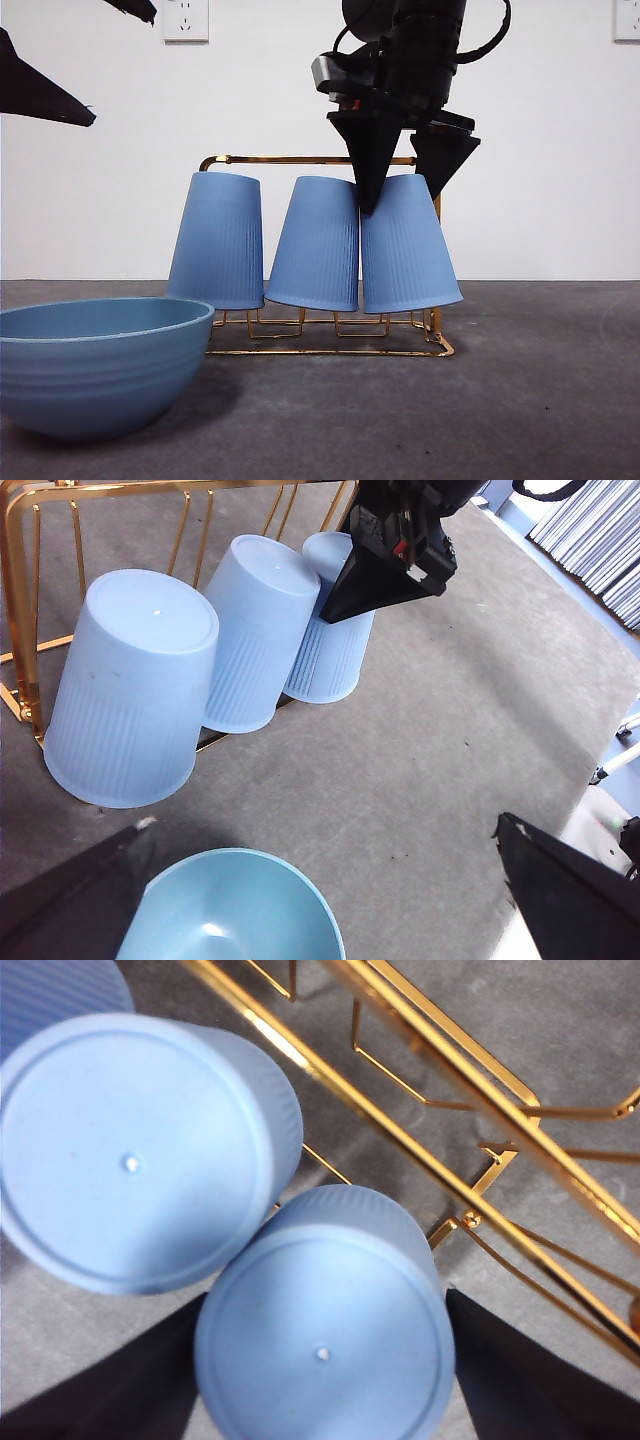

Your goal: Right arm lift cup from the cupboard, then place it on the right of the bowl

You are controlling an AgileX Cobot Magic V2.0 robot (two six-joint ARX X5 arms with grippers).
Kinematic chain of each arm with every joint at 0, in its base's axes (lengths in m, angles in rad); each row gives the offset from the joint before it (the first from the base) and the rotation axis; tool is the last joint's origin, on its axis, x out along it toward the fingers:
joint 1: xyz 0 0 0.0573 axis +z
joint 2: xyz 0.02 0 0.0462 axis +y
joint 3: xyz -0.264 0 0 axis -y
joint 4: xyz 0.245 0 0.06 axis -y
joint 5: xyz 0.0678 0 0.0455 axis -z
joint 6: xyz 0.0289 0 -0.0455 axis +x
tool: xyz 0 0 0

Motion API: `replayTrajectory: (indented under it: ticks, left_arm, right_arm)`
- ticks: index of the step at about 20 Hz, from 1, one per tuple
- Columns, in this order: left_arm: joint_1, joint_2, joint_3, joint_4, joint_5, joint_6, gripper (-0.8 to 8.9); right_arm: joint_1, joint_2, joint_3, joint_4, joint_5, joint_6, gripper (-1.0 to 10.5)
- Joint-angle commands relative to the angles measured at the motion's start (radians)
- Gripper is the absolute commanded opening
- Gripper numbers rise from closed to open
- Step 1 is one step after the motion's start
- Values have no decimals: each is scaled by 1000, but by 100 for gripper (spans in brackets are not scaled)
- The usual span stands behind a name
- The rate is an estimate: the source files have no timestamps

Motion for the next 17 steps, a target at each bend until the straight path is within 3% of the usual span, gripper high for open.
replayTrajectory:
  ticks: [1, 8, 17]
  left_arm:
    - [-5, 5, 14, 14, -1, 10, 562]
    - [-5, 5, 14, 14, -1, 10, 562]
    - [-5, 6, 14, 18, -11, -2, 561]
  right_arm:
    - [9, 27, 25, -9, 8, -6, 261]
    - [15, 3, 31, -17, 26, 29, 252]
    - [14, -161, 29, -29, 14, 50, 252]
